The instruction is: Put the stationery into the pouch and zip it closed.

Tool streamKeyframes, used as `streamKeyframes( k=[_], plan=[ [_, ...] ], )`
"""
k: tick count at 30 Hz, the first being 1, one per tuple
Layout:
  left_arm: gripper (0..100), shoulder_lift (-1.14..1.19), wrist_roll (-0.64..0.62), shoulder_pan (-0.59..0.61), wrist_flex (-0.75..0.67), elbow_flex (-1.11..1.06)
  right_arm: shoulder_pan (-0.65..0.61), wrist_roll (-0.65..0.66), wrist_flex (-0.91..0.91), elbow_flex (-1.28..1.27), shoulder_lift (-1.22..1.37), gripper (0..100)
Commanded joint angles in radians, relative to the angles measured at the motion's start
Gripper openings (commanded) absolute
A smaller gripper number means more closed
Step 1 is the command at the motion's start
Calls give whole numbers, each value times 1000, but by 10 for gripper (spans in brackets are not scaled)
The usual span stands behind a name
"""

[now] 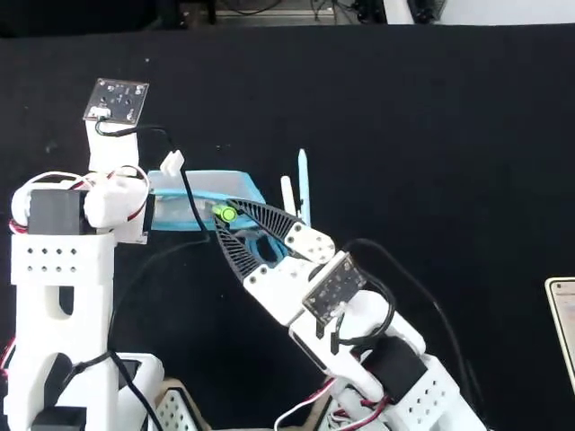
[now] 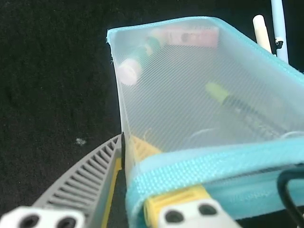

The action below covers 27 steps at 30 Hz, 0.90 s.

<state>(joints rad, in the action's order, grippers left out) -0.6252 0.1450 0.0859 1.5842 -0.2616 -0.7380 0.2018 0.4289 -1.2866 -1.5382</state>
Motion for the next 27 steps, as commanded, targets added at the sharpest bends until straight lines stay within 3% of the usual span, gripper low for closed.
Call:
streamKeyframes(
  k=[1,8,13,20,27],
  plan=[
    [30,0,-6,-13,-5,5,-9,8,6,25,-5,15],
    [30,0,-6,-13,-5,5,-8,8,72,154,206,15],
    [30,0,-5,-13,-5,5,-5,8,229,352,366,15],
    [30,0,-5,-13,-5,5,-3,8,476,544,329,12],
    [30,0,-5,-13,-5,5,-6,5,493,547,309,12]
  ],
)
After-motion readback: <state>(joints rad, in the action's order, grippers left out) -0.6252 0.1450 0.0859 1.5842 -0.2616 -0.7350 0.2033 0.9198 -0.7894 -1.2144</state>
